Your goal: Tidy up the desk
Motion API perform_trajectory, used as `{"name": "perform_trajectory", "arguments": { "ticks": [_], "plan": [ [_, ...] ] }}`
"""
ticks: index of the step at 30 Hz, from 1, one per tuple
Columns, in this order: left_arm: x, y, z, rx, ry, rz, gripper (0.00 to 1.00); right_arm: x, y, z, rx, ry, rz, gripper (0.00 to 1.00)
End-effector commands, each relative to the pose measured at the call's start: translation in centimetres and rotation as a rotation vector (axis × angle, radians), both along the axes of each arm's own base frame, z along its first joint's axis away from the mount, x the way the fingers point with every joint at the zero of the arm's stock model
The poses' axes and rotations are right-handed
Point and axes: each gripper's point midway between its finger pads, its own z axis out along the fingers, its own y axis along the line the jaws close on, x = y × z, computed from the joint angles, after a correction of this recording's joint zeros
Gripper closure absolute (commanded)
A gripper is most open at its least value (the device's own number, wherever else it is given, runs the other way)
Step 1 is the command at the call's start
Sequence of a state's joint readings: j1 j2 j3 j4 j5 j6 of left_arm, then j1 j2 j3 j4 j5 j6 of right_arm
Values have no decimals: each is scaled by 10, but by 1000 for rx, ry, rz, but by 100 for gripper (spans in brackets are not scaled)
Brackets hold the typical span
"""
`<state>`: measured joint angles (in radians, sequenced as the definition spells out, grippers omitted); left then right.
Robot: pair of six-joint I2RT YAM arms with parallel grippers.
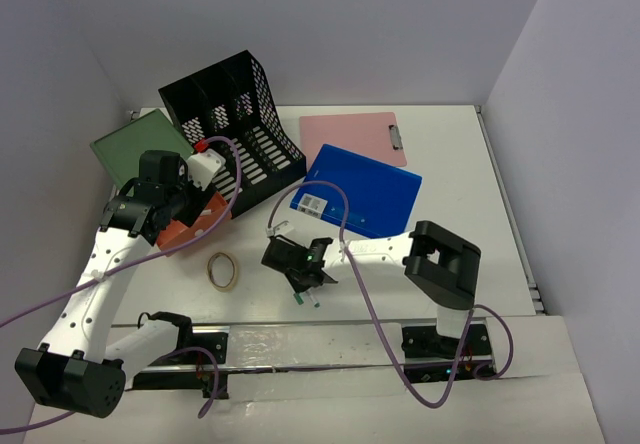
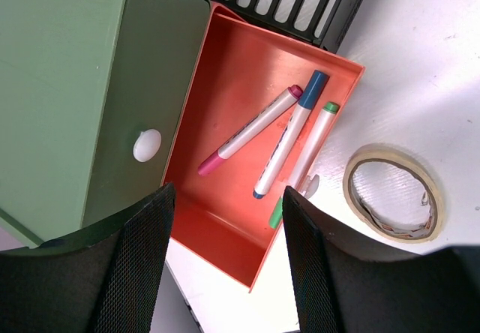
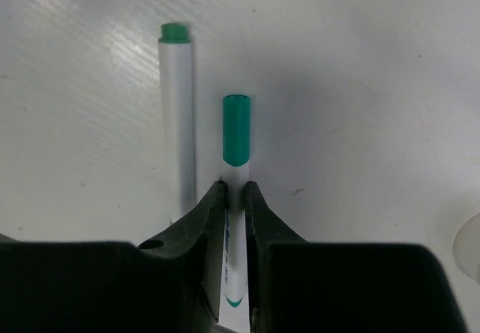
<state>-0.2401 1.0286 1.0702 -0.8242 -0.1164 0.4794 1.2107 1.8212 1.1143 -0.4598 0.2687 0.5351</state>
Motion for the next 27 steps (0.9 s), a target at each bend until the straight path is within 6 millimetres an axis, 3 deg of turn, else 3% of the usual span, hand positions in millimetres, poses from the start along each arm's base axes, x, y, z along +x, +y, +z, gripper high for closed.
{"name": "perform_trajectory", "arguments": {
  "ticks": [1, 5, 9, 14, 17, 18, 20, 23, 27],
  "plan": [
    [-2, -4, 9, -34, -25, -5, 34, 4, -39, -23, -115, 18, -57, 99],
    [-4, -6, 10, -46, -23, -10, 34, 16, -46, -10, -99, -21, -99, 100],
    [-5, -12, 14, -80, -23, -26, 34, 37, -42, 32, -2, -98, -151, 100],
    [-10, -28, 25, -158, -5, -76, 34, 60, -12, 137, 378, -248, -161, 100],
    [-11, -37, 33, -201, -7, -106, 34, 74, -4, 196, 591, -344, -193, 100],
    [-14, -42, 38, -225, -4, -120, 34, 80, -2, 225, 690, -389, -214, 100],
    [-25, -63, 47, -319, 34, -201, 34, 92, 2, 268, 807, -470, -256, 100],
    [-37, -87, 64, -428, 53, -301, 33, 99, 12, 294, 878, -501, -272, 100],
    [-59, -124, 104, -625, 41, -477, 31, 103, 47, 340, 1041, -483, -241, 100]
  ]
}}
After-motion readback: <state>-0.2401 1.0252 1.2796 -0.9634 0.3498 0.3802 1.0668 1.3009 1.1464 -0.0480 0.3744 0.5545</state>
